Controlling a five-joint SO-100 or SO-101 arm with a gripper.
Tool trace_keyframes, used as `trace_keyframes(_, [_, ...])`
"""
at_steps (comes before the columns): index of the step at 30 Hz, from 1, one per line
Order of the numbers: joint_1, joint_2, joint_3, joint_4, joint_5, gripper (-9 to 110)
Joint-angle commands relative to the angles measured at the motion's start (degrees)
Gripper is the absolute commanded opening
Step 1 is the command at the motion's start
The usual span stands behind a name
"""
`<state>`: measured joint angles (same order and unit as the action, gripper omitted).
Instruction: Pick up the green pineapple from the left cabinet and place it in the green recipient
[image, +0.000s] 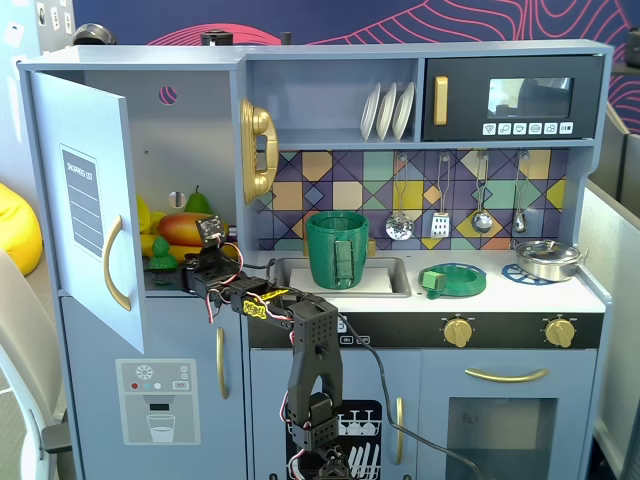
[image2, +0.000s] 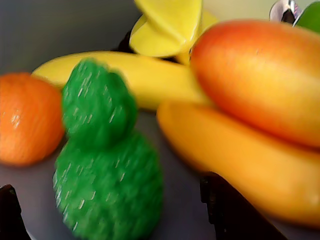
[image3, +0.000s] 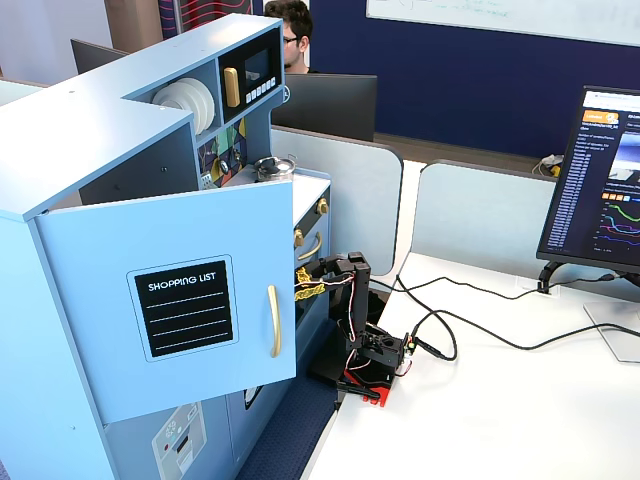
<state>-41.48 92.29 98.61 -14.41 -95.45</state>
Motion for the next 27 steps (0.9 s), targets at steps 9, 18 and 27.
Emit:
trace_keyframes(9, [-0.9, -5.5, -11.7, 1.1, 1.1, 41])
trace_keyframes(18, [-1.8, -9.5, -15.4, 2.5, 1.5, 40])
trace_keyframes(27, [-2.5, -12.6, -20.7, 4.7, 1.0, 24])
